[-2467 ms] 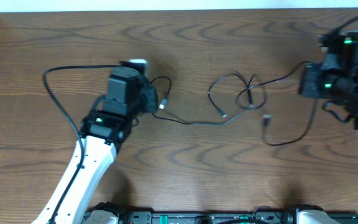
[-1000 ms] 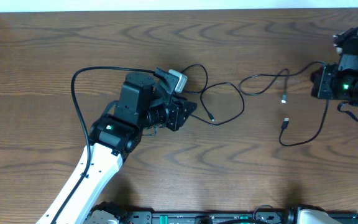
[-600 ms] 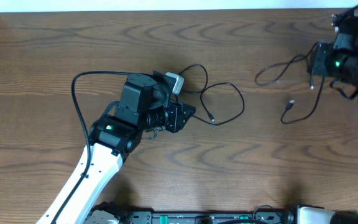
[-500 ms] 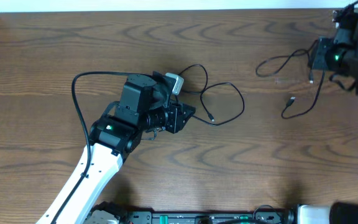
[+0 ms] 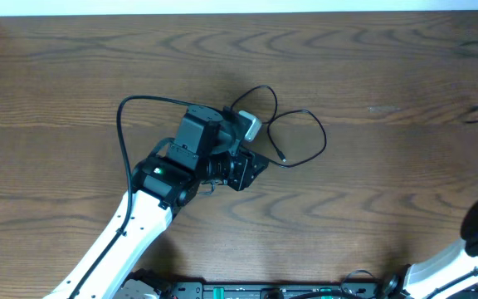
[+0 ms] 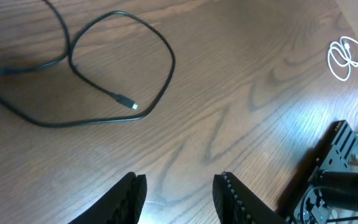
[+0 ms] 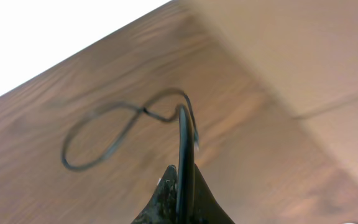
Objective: Untangle cables
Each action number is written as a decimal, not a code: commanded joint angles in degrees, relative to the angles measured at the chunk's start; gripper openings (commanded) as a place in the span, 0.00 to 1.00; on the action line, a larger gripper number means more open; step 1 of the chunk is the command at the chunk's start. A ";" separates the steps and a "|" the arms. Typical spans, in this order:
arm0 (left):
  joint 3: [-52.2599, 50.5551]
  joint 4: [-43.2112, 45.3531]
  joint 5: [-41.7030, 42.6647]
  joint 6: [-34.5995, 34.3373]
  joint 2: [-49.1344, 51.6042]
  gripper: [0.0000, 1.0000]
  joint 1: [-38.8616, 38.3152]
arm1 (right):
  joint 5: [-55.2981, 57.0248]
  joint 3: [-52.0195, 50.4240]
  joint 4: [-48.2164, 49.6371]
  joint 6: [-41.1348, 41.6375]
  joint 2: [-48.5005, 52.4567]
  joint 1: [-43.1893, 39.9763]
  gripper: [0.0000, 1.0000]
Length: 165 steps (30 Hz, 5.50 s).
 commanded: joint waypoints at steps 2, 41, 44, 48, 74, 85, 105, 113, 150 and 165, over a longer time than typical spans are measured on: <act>-0.02 1.70 -0.55 1.22 0.24 0.40 -1.14 | 1.90 1.60 2.14 -3.45 0.55 -7.52 0.01; -0.02 12.94 -2.95 -1.90 8.17 0.40 -1.57 | 10.49 1.53 3.15 4.22 16.02 -21.09 0.01; -0.02 14.69 -1.40 -2.32 9.99 0.40 -1.57 | 10.47 1.51 2.67 4.39 18.16 -20.98 0.01; -0.02 15.54 -1.38 -2.80 11.19 0.41 -1.57 | 9.46 1.51 0.66 6.23 21.16 -20.68 0.01; -0.02 15.56 -1.38 -4.09 11.23 0.42 -1.86 | 8.33 1.49 -3.63 14.10 27.47 -19.61 0.54; -0.02 14.91 -1.38 -4.07 11.23 0.42 -1.86 | 9.03 1.55 -3.58 16.37 26.16 -16.24 0.99; -0.02 13.11 1.03 -3.10 11.23 0.42 -1.86 | 23.39 1.62 -7.80 15.02 26.12 -6.08 0.99; -0.07 12.52 1.03 -2.47 11.23 0.42 -1.86 | 26.60 1.46 -13.81 20.48 26.18 -9.79 0.99; -0.07 3.23 -30.82 -14.69 -4.85 0.41 -1.84 | -50.49 1.07 -29.53 -28.33 -3.74 3.26 0.99; -0.07 -13.73 -40.68 -22.49 -18.95 0.50 -1.84 | -13.51 -19.15 -18.43 4.70 -3.76 28.26 0.99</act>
